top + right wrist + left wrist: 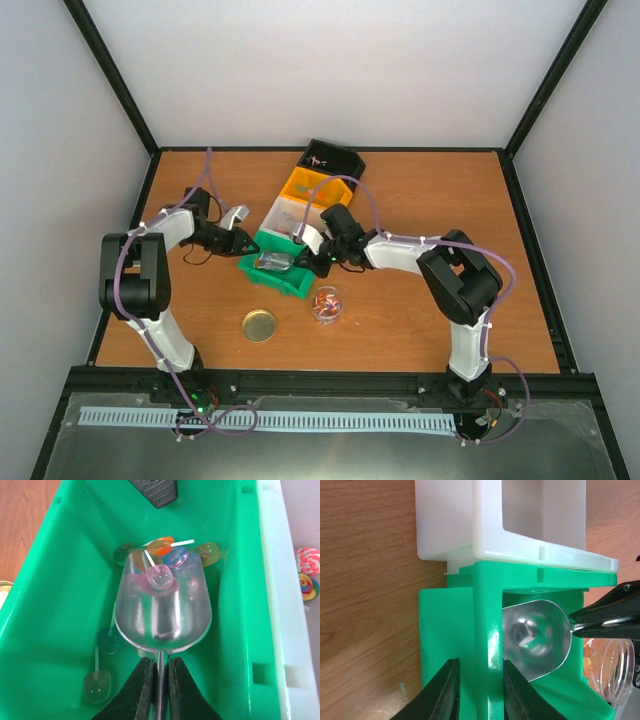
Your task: Pack the candies
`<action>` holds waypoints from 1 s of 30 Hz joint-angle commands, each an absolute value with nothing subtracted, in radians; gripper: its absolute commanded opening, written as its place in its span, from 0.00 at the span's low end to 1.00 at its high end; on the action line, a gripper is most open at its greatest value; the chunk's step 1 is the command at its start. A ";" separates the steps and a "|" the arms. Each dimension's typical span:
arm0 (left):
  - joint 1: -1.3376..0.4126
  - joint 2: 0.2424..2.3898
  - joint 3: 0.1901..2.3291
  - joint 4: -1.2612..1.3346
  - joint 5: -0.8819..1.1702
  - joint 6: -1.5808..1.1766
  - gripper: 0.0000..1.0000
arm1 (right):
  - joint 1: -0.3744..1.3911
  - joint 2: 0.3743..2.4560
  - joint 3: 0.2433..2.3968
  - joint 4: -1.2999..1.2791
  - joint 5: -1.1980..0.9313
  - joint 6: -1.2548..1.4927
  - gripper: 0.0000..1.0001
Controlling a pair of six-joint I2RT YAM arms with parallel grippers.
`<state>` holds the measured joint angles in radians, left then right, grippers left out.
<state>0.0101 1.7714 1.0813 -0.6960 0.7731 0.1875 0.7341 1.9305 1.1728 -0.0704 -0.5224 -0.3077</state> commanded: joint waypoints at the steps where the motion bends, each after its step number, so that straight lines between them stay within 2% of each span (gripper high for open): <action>1: -0.021 1.832 1.080 -0.752 0.763 0.215 0.23 | 0.723 1.948 1.101 0.235 -0.636 -0.180 0.03; 7: -0.019 1.833 1.099 -0.784 0.762 0.229 0.24 | 0.695 1.942 1.028 0.430 -0.690 -0.105 0.03; 19: 0.030 1.849 1.190 -0.915 0.900 0.285 0.27 | 0.674 1.926 0.972 0.552 -0.737 -0.084 0.03; 27: 0.052 1.845 1.258 -1.048 0.987 0.367 0.38 | 0.664 1.912 0.929 0.584 -0.760 -0.115 0.03; 30: 0.061 1.833 1.261 -1.082 0.991 0.379 0.39 | 0.658 1.906 0.906 0.627 -0.769 -0.104 0.03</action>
